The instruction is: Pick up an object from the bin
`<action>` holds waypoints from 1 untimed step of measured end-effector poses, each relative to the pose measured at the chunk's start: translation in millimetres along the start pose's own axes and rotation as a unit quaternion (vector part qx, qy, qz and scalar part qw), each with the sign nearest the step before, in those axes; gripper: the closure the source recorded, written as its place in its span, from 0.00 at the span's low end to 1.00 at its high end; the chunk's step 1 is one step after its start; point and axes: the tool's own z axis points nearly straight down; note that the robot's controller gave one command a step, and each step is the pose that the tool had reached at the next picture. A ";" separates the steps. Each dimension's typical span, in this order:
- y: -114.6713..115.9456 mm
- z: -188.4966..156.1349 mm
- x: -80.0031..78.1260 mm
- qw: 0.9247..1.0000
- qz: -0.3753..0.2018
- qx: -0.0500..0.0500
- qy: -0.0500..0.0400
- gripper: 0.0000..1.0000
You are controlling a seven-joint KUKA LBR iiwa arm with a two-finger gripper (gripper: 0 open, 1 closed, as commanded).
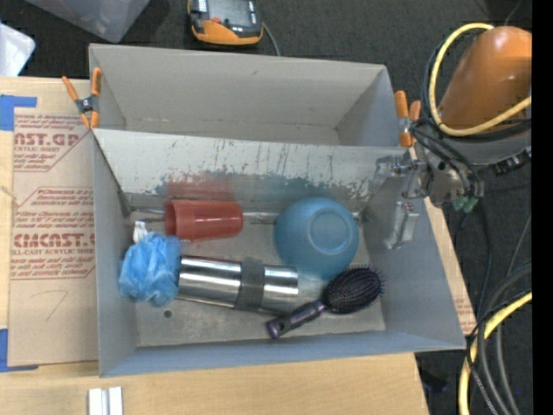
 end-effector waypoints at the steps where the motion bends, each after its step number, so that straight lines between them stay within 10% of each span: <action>1: 0.0 0.0 0.0 1.000 0.000 0.000 0.000 0.00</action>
Offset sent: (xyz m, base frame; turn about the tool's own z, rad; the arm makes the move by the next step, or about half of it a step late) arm -0.0394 0.0164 -0.0091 0.1344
